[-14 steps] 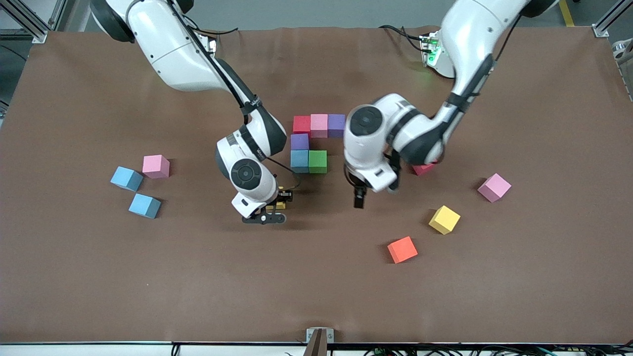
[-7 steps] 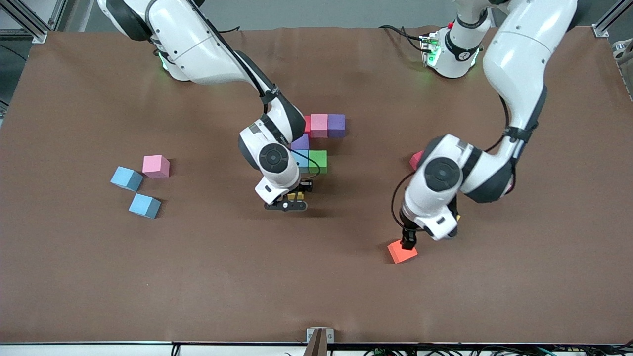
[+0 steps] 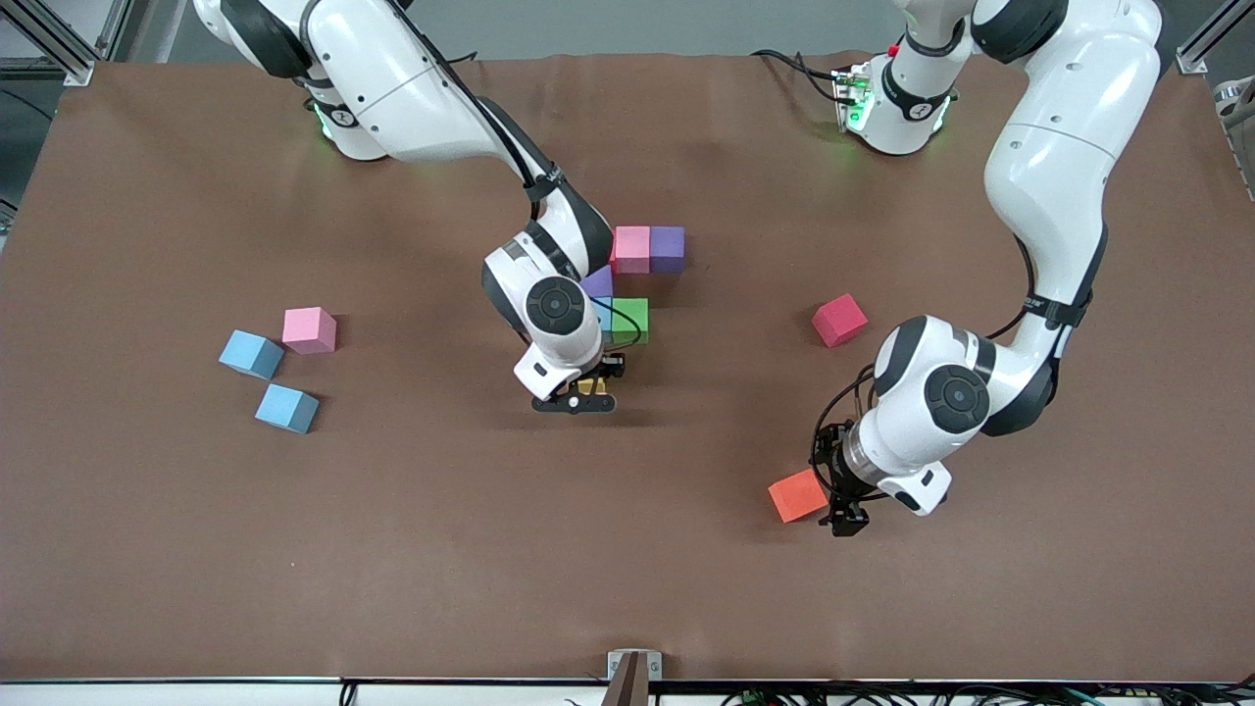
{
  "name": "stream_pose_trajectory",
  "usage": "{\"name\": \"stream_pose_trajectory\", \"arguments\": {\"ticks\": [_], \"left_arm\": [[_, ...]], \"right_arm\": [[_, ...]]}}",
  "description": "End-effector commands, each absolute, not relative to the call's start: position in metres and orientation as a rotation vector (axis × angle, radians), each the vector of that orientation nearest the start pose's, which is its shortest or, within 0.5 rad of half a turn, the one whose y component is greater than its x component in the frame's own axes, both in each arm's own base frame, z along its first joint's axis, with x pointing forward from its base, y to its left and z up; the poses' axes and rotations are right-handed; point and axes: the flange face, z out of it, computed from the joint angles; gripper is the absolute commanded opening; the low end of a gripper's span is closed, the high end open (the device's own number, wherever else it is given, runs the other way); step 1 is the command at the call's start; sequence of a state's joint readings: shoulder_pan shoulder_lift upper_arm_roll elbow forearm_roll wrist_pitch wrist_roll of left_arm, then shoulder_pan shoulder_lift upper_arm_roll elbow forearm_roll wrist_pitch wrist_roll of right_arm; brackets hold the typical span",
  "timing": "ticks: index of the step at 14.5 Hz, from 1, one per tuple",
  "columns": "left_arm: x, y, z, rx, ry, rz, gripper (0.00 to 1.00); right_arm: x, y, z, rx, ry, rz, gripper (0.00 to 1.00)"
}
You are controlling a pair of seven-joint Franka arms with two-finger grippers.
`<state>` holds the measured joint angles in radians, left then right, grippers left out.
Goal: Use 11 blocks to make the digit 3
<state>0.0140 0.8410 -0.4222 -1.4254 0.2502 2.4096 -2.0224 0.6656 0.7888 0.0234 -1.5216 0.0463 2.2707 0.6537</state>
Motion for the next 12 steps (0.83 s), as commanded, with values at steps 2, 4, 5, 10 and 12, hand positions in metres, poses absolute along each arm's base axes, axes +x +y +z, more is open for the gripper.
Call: {"name": "stream_pose_trajectory", "arguments": {"ticks": [2, 4, 5, 10, 12], "left_arm": [[0.713, -0.237, 0.231, 1.985, 2.081, -0.074, 1.0], [0.713, -0.238, 0.225, 1.969, 2.071, -0.075, 1.0], [0.713, -0.239, 0.218, 1.967, 2.071, -0.079, 1.0], [0.71, -0.241, 0.204, 1.996, 2.054, -0.078, 0.94], [0.71, -0.239, 0.203, 1.998, 2.056, -0.075, 0.75]], "right_arm": [[0.519, 0.462, 0.167, -3.147, -0.023, 0.149, 0.36], [0.518, 0.461, 0.166, -3.153, -0.023, 0.162, 0.36], [0.517, 0.461, 0.166, -3.156, -0.025, 0.171, 0.36], [0.509, 0.464, 0.163, -3.168, -0.041, 0.207, 0.37], [0.508, 0.464, 0.164, -3.17, -0.041, 0.214, 0.38]]}}
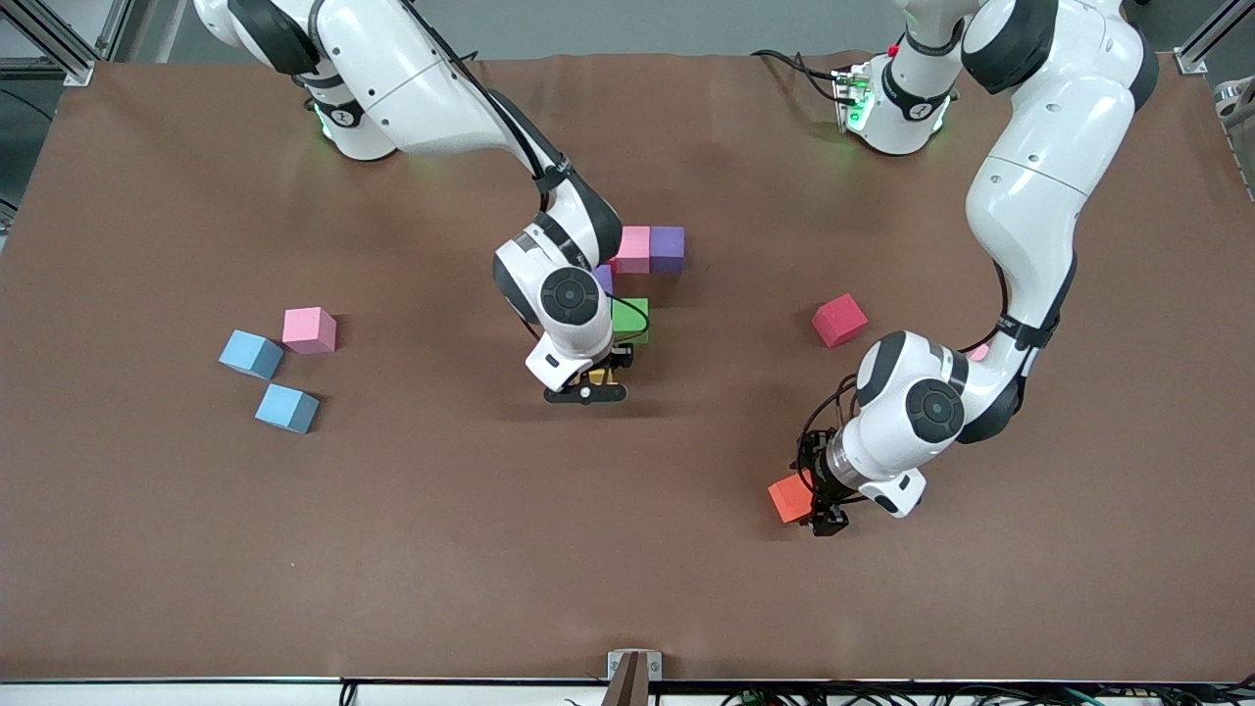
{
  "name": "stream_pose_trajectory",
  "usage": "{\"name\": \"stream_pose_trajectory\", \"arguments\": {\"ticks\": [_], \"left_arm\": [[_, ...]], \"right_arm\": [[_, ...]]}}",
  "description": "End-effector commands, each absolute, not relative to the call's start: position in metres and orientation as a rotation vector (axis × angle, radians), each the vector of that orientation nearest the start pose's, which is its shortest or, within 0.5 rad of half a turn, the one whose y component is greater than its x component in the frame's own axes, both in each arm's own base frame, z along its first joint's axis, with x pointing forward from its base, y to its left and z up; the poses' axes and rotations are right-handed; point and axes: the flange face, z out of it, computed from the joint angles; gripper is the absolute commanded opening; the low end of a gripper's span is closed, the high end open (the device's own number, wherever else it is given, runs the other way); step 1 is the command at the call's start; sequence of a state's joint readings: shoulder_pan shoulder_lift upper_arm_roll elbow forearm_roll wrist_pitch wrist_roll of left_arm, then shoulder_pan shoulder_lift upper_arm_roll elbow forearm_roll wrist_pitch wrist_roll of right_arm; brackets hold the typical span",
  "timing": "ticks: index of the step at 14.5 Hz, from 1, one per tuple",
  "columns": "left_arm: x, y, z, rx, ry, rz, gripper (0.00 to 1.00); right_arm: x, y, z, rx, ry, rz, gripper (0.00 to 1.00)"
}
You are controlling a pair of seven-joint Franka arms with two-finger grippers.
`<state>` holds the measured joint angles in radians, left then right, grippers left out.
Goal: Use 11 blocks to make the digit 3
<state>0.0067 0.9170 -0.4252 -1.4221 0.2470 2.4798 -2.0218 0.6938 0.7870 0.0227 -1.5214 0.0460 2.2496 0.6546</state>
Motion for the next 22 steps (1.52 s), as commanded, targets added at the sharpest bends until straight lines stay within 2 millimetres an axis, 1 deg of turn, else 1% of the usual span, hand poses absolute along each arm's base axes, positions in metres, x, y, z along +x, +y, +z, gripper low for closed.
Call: {"name": "stream_pose_trajectory", "arguments": {"ticks": [1, 3, 4, 5, 6, 7, 8, 9, 11, 13, 14, 15, 16, 17, 18, 19, 20, 21, 22], "left_arm": [[0.71, -0.239, 0.204, 1.997, 2.055, -0.073, 0.65], [0.71, -0.242, 0.211, 2.002, 2.047, -0.063, 0.48], [0.707, -0.247, 0.216, 2.01, 2.04, -0.067, 0.42], [0.701, -0.255, 0.219, 2.029, 2.029, -0.072, 0.35], [0.693, -0.265, 0.223, 2.044, 2.016, -0.082, 0.31], [0.683, -0.274, 0.224, 2.063, 2.01, -0.093, 0.29], [0.668, -0.287, 0.226, 2.104, 1.989, -0.098, 0.24], [0.655, -0.296, 0.231, 2.127, 1.98, -0.095, 0.23], [0.629, -0.303, 0.242, 2.147, 2.001, -0.084, 0.23], [0.587, -0.326, 0.243, 2.24, 1.963, -0.084, 0.23], [0.565, -0.331, 0.245, 2.277, 1.957, -0.076, 0.23], [0.549, -0.333, 0.247, 2.289, 1.968, -0.066, 0.23], [0.531, -0.341, 0.249, 2.307, 1.965, -0.065, 0.23], [0.51, -0.355, 0.247, 2.31, 1.96, -0.083, 0.23], [0.496, -0.364, 0.245, 2.29, 1.969, -0.1, 0.23], [0.485, -0.371, 0.242, 2.277, 1.967, -0.114, 0.23], [0.473, -0.379, 0.237, 2.273, 1.958, -0.128, 0.23], [0.462, -0.388, 0.234, 2.276, 1.945, -0.135, 0.23], [0.451, -0.395, 0.228, 2.273, 1.944, -0.147, 0.23]], "right_arm": [[0.508, 0.464, 0.164, -3.17, -0.04, 0.217, 0.38], [0.508, 0.464, 0.164, -3.17, -0.04, 0.217, 0.39], [0.509, 0.464, 0.164, -3.169, -0.04, 0.215, 0.4], [0.509, 0.465, 0.166, -3.167, -0.042, 0.214, 0.41], [0.509, 0.467, 0.169, -3.16, -0.032, 0.214, 0.52], [0.512, 0.469, 0.177, -3.156, -0.025, 0.21, 0.83], [0.519, 0.47, 0.186, -3.146, 0.0, 0.19, 1.0], [0.524, 0.47, 0.192, -3.143, 0.028, 0.192, 1.0], [0.532, 0.474, 0.21, -3.136, 0.036, 0.188, 1.0], [0.545, 0.466, 0.23, -3.141, 0.062, 0.214, 1.0], [0.552, 0.461, 0.24, -3.145, 0.077, 0.232, 1.0], [0.559, 0.453, 0.252, -3.146, 0.094, 0.266, 1.0], [0.568, 0.44, 0.274, -3.129, 0.106, 0.285, 1.0], [0.579, 0.423, 0.296, -3.106, 0.123, 0.289, 1.0], [0.589, 0.401, 0.312, -3.097, 0.106, 0.307, 1.0], [0.6, 0.373, 0.329, -3.094, 0.038, 0.33, 1.0], [0.606, 0.349, 0.342, -3.1, -0.037, 0.351, 1.0], [0.613, 0.317, 0.356, -3.097, -0.117, 0.361, 1.0], [0.617, 0.284, 0.364, -3.088, -0.192, 0.374, 1.0]]}}
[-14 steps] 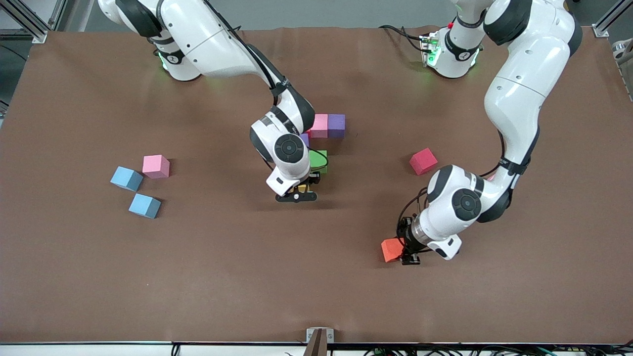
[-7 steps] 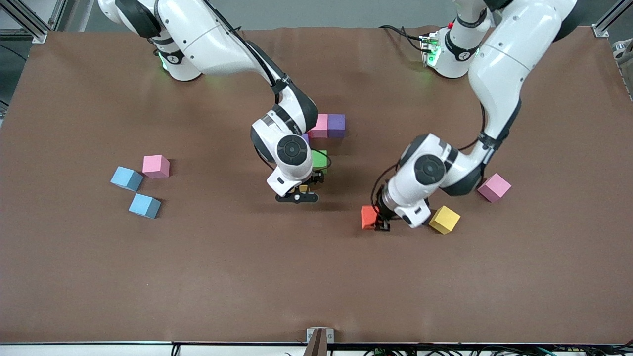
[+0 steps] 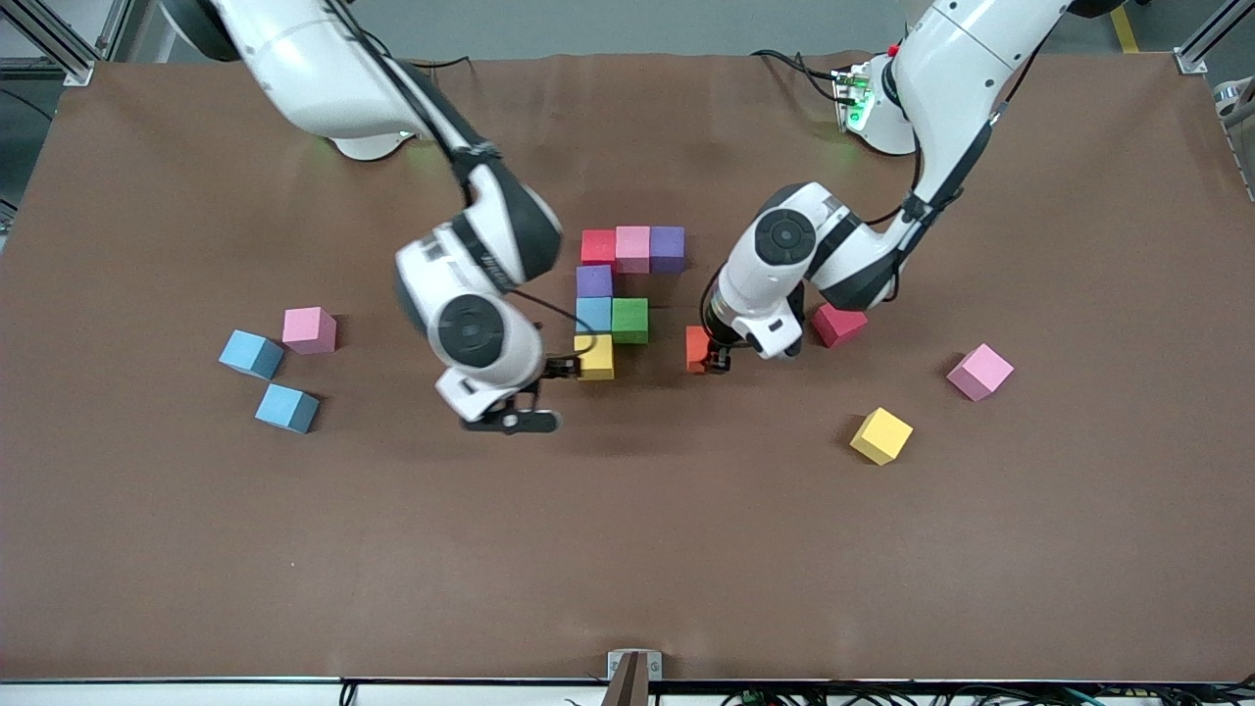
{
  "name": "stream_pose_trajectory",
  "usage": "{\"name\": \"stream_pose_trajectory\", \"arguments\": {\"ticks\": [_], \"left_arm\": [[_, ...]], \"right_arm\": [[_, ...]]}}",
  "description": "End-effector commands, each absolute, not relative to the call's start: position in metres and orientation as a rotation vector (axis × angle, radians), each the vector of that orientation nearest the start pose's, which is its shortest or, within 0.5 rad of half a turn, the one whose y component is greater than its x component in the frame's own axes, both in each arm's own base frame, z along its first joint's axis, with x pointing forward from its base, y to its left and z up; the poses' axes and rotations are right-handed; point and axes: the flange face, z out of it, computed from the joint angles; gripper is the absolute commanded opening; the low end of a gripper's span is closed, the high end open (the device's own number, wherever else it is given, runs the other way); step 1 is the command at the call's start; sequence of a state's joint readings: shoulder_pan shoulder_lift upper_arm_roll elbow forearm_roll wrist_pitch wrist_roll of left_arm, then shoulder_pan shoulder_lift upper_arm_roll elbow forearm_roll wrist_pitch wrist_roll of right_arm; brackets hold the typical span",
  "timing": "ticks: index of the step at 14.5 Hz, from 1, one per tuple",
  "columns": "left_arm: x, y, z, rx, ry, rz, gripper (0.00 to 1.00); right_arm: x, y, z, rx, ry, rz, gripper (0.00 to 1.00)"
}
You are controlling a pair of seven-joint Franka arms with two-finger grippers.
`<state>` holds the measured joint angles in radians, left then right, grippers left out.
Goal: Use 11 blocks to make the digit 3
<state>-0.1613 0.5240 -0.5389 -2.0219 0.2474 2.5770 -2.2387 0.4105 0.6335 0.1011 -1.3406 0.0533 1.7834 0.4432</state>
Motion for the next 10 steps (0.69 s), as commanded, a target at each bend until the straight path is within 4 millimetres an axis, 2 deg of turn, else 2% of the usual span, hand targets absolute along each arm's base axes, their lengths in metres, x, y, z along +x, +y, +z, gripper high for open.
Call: {"name": "stream_pose_trajectory", "arguments": {"ticks": [1, 3, 5, 6, 7, 10], "left_arm": [[0.447, -0.396, 0.225, -2.495, -2.144, 0.166, 0.23], [0.442, -0.397, 0.219, -2.497, -2.141, 0.174, 0.23], [0.442, -0.399, 0.214, -2.448, -2.214, 0.199, 0.23], [0.439, -0.402, 0.212, -2.417, -2.243, 0.208, 0.24], [0.434, -0.407, 0.211, -2.418, -2.237, 0.212, 0.24], [0.431, -0.411, 0.209, -2.411, -2.237, 0.22, 0.24]], "right_arm": [[0.619, 0.252, 0.367, -3.08, -0.282, 0.382, 1.0], [0.626, 0.177, 0.366, -3.073, -0.497, 0.38, 1.0], [0.634, 0.113, 0.359, -3.017, -0.673, 0.37, 1.0], [0.636, 0.094, 0.355, -2.993, -0.752, 0.362, 1.0], [0.64, 0.064, 0.35, -2.977, -0.837, 0.349, 1.0], [0.643, 0.007, 0.332, -2.944, -1.108, 0.279, 1.0]]}}
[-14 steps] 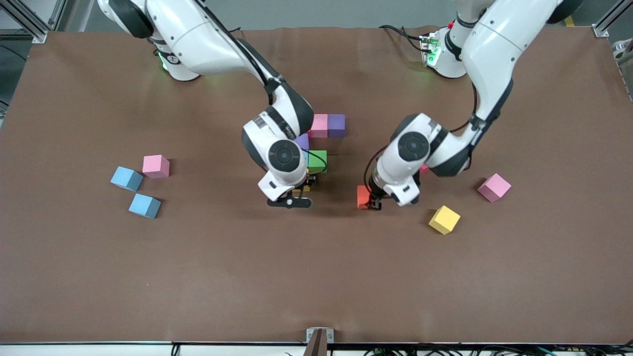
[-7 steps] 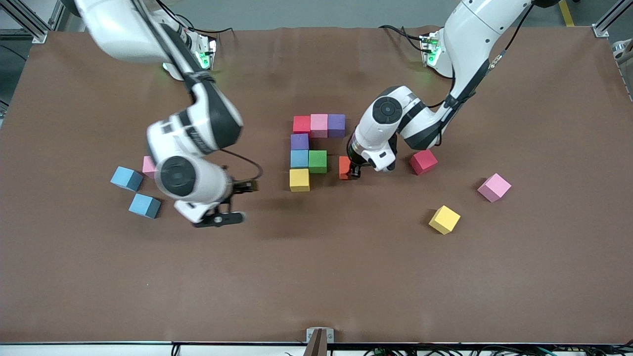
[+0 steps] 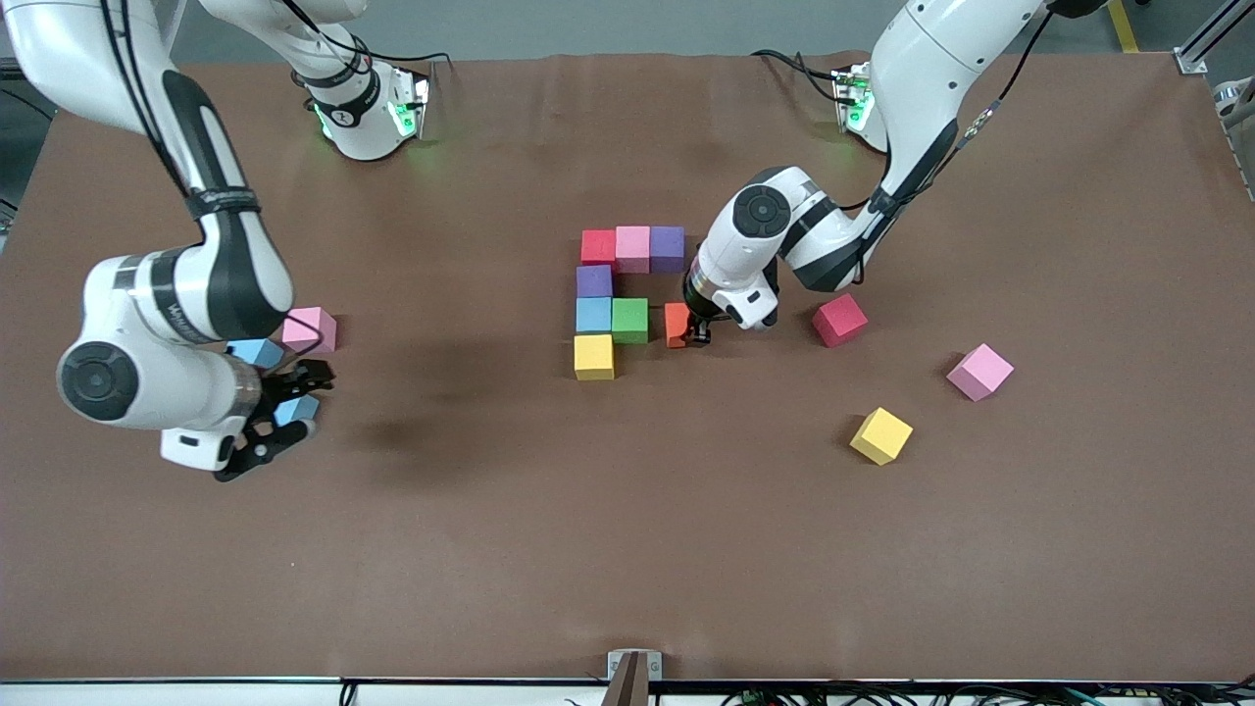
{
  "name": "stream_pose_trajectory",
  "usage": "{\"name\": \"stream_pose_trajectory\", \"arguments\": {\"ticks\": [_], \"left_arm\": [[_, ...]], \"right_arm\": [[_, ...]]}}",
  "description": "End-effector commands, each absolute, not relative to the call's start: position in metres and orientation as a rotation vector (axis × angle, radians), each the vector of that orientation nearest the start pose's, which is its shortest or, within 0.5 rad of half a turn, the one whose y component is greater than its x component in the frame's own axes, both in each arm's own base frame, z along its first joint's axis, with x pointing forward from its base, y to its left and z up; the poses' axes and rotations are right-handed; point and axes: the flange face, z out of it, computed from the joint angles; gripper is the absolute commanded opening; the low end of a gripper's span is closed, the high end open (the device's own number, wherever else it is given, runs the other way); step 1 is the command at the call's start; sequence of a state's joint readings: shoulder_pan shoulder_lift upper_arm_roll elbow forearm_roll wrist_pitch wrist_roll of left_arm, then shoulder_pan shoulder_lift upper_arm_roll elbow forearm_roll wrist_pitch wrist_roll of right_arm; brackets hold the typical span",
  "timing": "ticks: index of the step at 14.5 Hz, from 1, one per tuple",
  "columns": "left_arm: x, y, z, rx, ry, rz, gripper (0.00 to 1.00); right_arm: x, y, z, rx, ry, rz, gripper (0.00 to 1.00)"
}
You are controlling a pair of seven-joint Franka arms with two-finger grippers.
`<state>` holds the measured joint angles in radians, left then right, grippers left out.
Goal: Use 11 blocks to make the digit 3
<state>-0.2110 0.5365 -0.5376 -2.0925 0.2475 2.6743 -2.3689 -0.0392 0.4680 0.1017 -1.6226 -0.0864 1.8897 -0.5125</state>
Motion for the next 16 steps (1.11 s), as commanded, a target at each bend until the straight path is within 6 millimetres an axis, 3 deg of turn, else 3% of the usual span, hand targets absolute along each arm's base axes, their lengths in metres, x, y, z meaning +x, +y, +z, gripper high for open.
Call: {"name": "stream_pose_trajectory", "arguments": {"ticks": [1, 5, 11, 16], "left_arm": [[0.431, -0.412, 0.208, -2.415, -2.236, 0.223, 0.24], [0.426, -0.42, 0.208, -2.474, -2.182, 0.194, 0.24], [0.425, -0.423, 0.206, -2.509, -2.145, 0.173, 0.24], [0.424, -0.429, 0.208, -2.525, -2.137, 0.176, 0.25]], "right_arm": [[0.642, -0.01, 0.323, -2.915, -1.191, 0.228, 1.0], [0.623, -0.053, 0.28, -2.807, -1.475, 0.074, 1.0], [0.593, -0.05, 0.238, -2.766, -1.474, 0.127, 1.0], [0.591, -0.049, 0.23, -2.735, -1.552, 0.087, 1.0]]}}
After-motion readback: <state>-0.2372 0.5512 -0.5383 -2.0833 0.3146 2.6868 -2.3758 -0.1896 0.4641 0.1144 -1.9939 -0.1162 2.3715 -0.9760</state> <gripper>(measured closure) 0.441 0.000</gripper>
